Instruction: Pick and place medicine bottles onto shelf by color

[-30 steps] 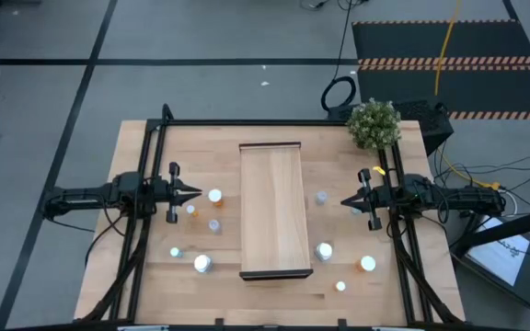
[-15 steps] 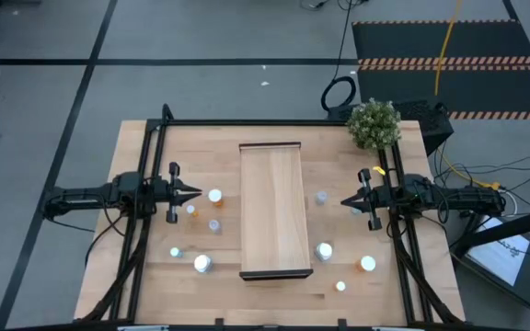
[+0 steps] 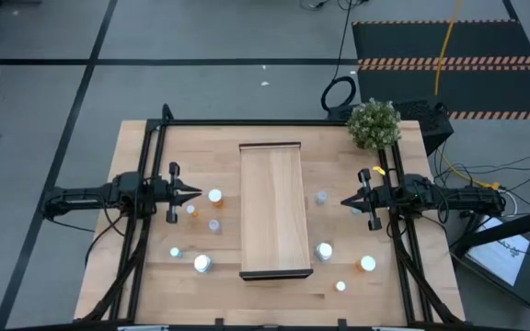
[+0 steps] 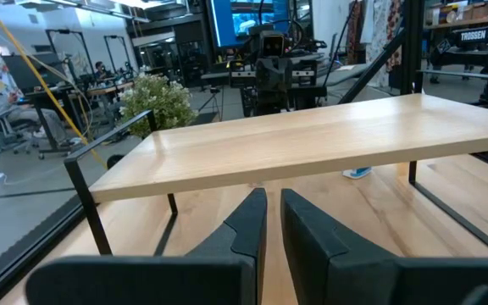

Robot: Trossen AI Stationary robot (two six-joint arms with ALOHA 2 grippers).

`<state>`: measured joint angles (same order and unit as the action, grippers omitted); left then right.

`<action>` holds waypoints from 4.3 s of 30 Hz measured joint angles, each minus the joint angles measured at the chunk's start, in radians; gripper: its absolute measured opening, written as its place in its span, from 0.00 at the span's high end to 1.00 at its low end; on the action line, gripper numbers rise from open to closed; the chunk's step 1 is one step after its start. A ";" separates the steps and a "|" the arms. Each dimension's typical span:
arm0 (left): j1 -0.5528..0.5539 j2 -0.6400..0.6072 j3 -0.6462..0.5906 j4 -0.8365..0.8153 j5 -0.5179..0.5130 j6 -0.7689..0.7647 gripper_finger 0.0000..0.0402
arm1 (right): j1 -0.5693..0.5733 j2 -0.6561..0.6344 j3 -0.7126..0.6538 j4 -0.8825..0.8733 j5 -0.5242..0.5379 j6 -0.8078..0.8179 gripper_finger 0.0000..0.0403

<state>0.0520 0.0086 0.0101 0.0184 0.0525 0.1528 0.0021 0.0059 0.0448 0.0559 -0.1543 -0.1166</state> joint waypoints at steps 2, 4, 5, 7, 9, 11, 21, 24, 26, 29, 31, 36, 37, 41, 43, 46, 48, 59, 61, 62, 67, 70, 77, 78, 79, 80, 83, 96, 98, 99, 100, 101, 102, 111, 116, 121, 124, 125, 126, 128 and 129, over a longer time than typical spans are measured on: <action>0.000 0.000 0.000 0.000 0.000 0.000 0.90 | 0.000 0.000 0.000 0.000 0.000 0.000 1.00; 0.000 0.000 0.000 0.000 0.000 0.000 0.90 | 0.000 0.000 0.000 0.000 0.000 0.000 1.00; 0.000 0.000 0.000 0.000 0.000 0.000 0.90 | 0.000 0.000 0.000 0.000 0.000 0.000 1.00; 0.000 0.000 0.000 0.000 0.000 0.000 0.90 | 0.000 0.000 0.000 0.000 0.000 0.000 1.00; 0.000 0.000 0.000 0.000 0.000 0.000 0.90 | 0.000 0.000 0.000 0.000 0.000 0.000 1.00; 0.000 0.000 0.000 0.000 0.000 0.000 0.90 | 0.000 0.000 0.000 0.000 0.000 0.000 1.00; 0.000 0.000 0.000 0.000 0.000 0.000 0.90 | 0.000 0.000 0.000 0.000 0.000 0.000 1.00; 0.000 0.000 0.000 0.000 0.000 0.000 0.90 | 0.000 0.000 0.000 0.000 0.000 0.000 1.00; 0.000 0.000 0.000 0.000 0.000 0.000 0.90 | 0.000 0.000 0.000 0.000 0.000 0.000 1.00; 0.000 0.000 0.000 0.000 0.000 0.000 0.90 | 0.000 0.000 0.000 0.000 0.000 0.000 1.00; 0.000 0.000 0.000 0.000 0.000 0.000 0.90 | 0.000 0.000 0.000 0.000 0.000 0.000 1.00; 0.000 0.000 0.000 0.000 0.000 0.000 0.90 | 0.000 0.000 0.000 0.000 0.000 0.000 1.00; 0.000 0.000 0.000 0.000 0.000 0.000 0.90 | 0.000 0.000 0.000 0.000 0.000 0.000 1.00; 0.000 0.000 0.000 0.000 0.000 -0.008 0.90 | 0.000 0.000 0.000 0.000 0.000 0.000 1.00; 0.000 0.000 0.000 0.000 0.000 -0.005 0.90 | 0.000 0.000 0.000 0.000 0.000 0.000 1.00; 0.000 0.000 0.000 0.000 0.000 -0.005 0.90 | 0.000 0.000 0.000 0.000 0.000 0.000 1.00; 0.000 0.000 0.000 0.000 -0.001 -0.021 0.90 | 0.000 0.000 0.000 0.000 0.000 0.000 1.00; 0.000 0.000 0.000 0.156 -0.002 -0.113 0.90 | 0.000 0.000 0.000 0.000 0.000 0.000 1.00; 0.000 0.000 0.007 0.181 -0.002 -0.129 0.90 | 0.000 0.000 0.000 0.000 0.000 0.000 1.00; 0.000 0.000 0.018 0.177 -0.003 -0.138 0.90 | 0.000 0.000 0.000 0.000 0.000 0.000 1.00; 0.000 0.049 0.114 0.129 -0.023 -0.175 0.94 | 0.000 0.000 0.000 0.000 0.000 0.000 1.00; 0.000 0.107 0.201 0.113 -0.026 -0.183 0.99 | 0.000 0.000 0.000 0.000 0.000 0.037 1.00; -0.001 0.273 0.483 -0.111 -0.026 -0.154 0.99 | 0.000 0.000 0.000 0.000 0.000 0.113 1.00; -0.001 0.297 0.525 -0.153 -0.027 -0.161 0.99 | 0.000 0.000 0.000 0.000 0.000 0.113 1.00; -0.001 0.322 0.566 -0.199 -0.027 -0.171 0.99 | 0.000 0.000 0.000 0.000 0.000 0.113 1.00; -0.001 0.347 0.604 -0.238 -0.027 -0.185 0.98 | 0.000 0.000 0.000 0.000 0.000 0.113 1.00; -0.001 0.410 0.701 -0.333 -0.027 -0.210 0.97 | 0.000 0.000 0.000 0.002 0.000 0.113 1.00; 0.000 0.542 0.757 -0.390 -0.027 -0.156 0.94 | 0.000 0.000 0.000 0.043 0.000 0.155 1.00; 0.000 0.559 0.757 -0.383 -0.027 -0.153 0.94 | 0.000 0.000 0.000 0.047 0.010 0.157 1.00; 0.000 0.569 0.757 -0.380 -0.027 -0.148 0.94 | 0.000 0.000 0.000 0.046 0.026 0.158 1.00; 0.000 0.578 0.757 -0.381 -0.027 -0.143 0.94 | 0.000 0.000 0.000 0.044 0.043 0.158 1.00; 0.000 0.586 0.757 -0.381 -0.027 -0.137 0.94 | 0.000 0.000 0.000 0.045 0.062 0.167 1.00; 0.000 0.594 0.757 -0.380 -0.027 -0.135 0.94 | 0.000 0.000 0.000 0.045 0.081 0.189 1.00; 0.000 0.634 0.757 -0.356 -0.031 -0.130 0.94 | -0.001 0.027 0.098 0.025 0.154 0.183 1.00; 0.000 0.633 0.756 -0.356 -0.082 -0.136 0.94 | -0.001 0.113 0.259 -0.116 0.158 0.197 1.00; 0.000 0.633 0.756 -0.356 -0.106 -0.137 0.94 | -0.001 0.254 0.470 -0.253 0.158 0.250 1.00; 0.000 0.633 0.757 -0.350 -0.110 -0.141 0.94 | -0.001 0.343 0.595 -0.327 0.158 0.270 1.00; 0.000 0.633 0.761 -0.350 -0.111 -0.147 0.94 | -0.001 0.375 0.632 -0.356 0.158 0.273 1.00; 0.000 0.633 0.766 -0.350 -0.111 -0.151 0.94 | -0.001 0.405 0.667 -0.385 0.158 0.279 1.00; 0.000 0.637 0.771 -0.347 -0.112 -0.156 0.94 | -0.001 0.463 0.728 -0.435 0.178 0.304 1.00; 0.000 0.638 0.772 -0.348 -0.113 -0.156 0.94 | -0.001 0.491 0.758 -0.461 0.199 0.323 1.00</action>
<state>0.0521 0.6464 0.7823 -0.3296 -0.0605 -0.0035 0.0013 0.4970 0.8028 -0.4055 0.0447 0.2061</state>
